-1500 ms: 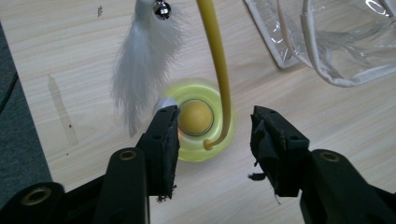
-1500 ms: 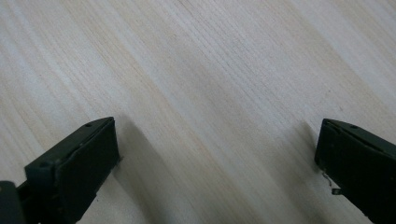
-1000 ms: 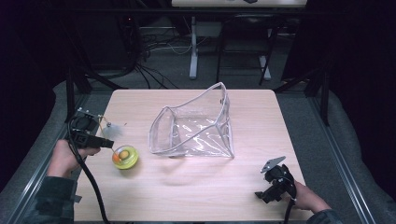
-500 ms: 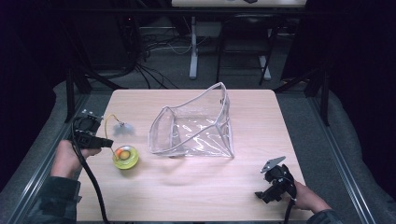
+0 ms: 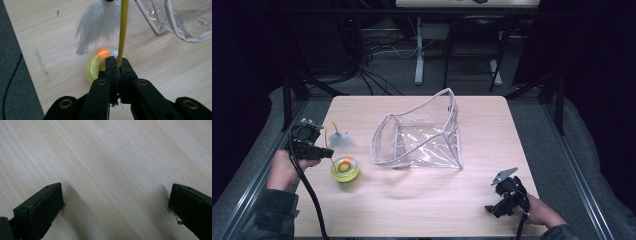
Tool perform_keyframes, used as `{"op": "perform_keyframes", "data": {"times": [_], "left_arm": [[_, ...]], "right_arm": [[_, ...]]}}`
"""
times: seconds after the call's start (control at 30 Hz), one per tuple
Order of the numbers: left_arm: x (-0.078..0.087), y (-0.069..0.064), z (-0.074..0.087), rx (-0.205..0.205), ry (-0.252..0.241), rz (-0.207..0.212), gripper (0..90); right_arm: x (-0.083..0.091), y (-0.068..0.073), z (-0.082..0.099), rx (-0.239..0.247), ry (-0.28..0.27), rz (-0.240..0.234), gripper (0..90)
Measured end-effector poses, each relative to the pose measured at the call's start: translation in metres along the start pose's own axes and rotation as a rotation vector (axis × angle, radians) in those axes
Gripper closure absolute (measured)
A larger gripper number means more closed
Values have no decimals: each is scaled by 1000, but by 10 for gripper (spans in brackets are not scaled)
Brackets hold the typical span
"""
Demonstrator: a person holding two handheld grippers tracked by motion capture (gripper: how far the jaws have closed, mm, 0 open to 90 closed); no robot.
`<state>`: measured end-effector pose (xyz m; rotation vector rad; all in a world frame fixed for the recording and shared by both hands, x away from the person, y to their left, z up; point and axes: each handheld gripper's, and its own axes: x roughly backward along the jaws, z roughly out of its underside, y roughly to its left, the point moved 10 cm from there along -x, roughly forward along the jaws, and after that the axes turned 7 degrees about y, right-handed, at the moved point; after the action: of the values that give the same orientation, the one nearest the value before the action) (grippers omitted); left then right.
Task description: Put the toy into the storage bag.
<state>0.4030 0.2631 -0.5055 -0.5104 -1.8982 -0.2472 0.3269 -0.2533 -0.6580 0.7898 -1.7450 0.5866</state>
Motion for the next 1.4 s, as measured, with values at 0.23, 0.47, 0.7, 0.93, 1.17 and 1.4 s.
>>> {"op": "perform_keyframes", "data": {"times": [0.23,0.47,0.7,0.93,1.17,1.4], "left_arm": [[5,-1,0,-10,-10,-8,881],[9,-2,-1,-24,-20,-10,880],[10,-6,-1,-50,-15,-11,881],[14,-9,-2,-67,-17,-18,881],[20,-13,-5,-96,-13,-20,881],[26,-12,-7,-109,-3,-34,881]], "right_arm": [[0,0,0,2,1,0,0],[0,0,0,2,0,0,0],[0,0,0,-1,3,-1,0],[0,0,1,-3,3,-1,0],[0,0,0,-4,1,-1,0],[0,0,0,-4,1,-1,0]]}}
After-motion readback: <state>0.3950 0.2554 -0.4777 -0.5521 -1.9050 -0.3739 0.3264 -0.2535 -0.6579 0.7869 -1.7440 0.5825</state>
